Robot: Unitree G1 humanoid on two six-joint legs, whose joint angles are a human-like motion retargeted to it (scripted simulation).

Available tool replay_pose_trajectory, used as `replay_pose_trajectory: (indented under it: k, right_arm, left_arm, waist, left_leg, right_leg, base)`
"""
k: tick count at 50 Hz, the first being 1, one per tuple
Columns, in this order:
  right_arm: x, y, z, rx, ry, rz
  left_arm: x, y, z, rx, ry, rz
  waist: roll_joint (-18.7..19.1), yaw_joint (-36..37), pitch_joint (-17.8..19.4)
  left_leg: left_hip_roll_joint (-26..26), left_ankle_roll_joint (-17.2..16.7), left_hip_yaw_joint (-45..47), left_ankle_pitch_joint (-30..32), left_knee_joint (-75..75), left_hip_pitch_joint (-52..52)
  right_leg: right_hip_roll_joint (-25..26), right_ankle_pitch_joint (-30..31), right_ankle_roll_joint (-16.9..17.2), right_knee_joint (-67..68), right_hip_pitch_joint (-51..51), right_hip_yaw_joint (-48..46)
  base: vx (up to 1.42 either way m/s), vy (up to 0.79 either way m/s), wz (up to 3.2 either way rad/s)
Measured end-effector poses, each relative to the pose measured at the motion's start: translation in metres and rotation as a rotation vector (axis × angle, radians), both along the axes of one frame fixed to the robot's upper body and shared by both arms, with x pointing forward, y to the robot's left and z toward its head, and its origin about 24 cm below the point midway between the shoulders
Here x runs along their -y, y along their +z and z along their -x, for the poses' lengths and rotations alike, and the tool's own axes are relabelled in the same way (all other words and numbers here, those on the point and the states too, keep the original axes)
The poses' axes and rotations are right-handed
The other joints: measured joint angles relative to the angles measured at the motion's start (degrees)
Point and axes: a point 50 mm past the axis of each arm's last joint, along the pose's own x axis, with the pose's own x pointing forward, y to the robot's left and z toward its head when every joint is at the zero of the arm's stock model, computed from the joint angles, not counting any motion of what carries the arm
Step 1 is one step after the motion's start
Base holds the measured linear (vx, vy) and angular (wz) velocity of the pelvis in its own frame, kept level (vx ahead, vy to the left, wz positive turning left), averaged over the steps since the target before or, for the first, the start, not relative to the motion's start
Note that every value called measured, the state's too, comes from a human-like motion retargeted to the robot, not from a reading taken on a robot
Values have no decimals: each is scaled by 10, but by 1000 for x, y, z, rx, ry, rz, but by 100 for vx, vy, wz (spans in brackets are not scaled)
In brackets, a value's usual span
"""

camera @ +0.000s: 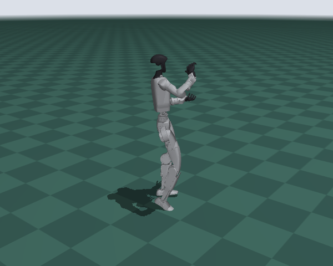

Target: Dance

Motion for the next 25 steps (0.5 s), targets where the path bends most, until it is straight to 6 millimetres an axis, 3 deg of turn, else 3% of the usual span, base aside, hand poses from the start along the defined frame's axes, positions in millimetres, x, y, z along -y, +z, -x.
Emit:
replay_pose_trajectory:
  k: [2,5,8,10,14,17,20,21,23,25]
  right_arm:
    - [11,0,2,63,-71,-37]
    - [32,-8,1,117,-153,-196]
    - [42,-34,-8,106,-127,-532]
    - [40,-59,-18,53,-48,-797]
    - [16,-123,-36,-131,176,-1338]
    - [-5,-176,-39,-268,233,-1686]
    - [-27,-233,-28,-368,164,-2029]
    - [-33,-249,-22,-388,129,-2128]
    - [-45,-281,-10,-452,30,-2293]
    - [-58,-316,3,-591,-104,-2397]
  left_arm:
    - [3,41,-16,100,-77,-313]
    - [28,107,-39,246,-233,-810]
    - [46,157,-50,383,-405,-1293]
    - [44,177,-54,406,-512,-1579]
    - [13,208,-58,276,-622,-2091]
    - [-1,227,-50,121,-575,-2500]
    - [-6,236,-36,-105,-418,-2960]
    - [-5,242,-29,188,306,3119]
    - [-1,256,-12,282,-3,2831]
    - [10,266,10,260,-311,2578]
  waist:
    - [2,-1,-3]
    - [8,-4,-9]
    - [24,-32,-20]
    - [44,-67,-27]
    - [97,-123,-52]
    - [142,-159,-61]
    - [174,-165,-71]
    - [180,-159,-71]
    - [190,-138,-69]
    - [202,-102,-68]
  left_leg:
    - [-12,2,-40,-2,29,-10]
    - [-37,44,-80,13,61,-21]
    - [-16,70,-8,12,62,-10]
    - [-2,82,33,9,60,1]
    - [7,88,104,1,55,-18]
    - [8,90,144,-1,47,-29]
    - [11,88,196,-1,30,-34]
    - [12,83,213,-2,24,-37]
    - [15,74,244,-2,13,-41]
    - [22,64,272,-4,6,-35]
  right_leg:
    - [9,8,-3,-18,2,15]
    - [25,15,-6,-36,-1,48]
    - [52,34,-14,-52,-3,86]
    - [77,53,-20,-64,-2,112]
    - [118,75,-35,-93,-31,168]
    - [114,85,-44,-104,-53,142]
    - [87,80,-70,-101,-67,40]
    - [74,71,-85,-95,-69,-10]
    - [61,56,-120,-78,-70,-91]
    - [65,43,-154,-50,-63,-136]
  base:
    - [6,-4,-96]
    - [7,5,-132]
    - [14,13,-166]
    - [10,23,-202]
    - [-2,42,-221]
    - [1,53,-144]
    - [10,39,-165]
    - [-3,26,-176]
    - [-10,21,-162]
    - [2,19,-148]
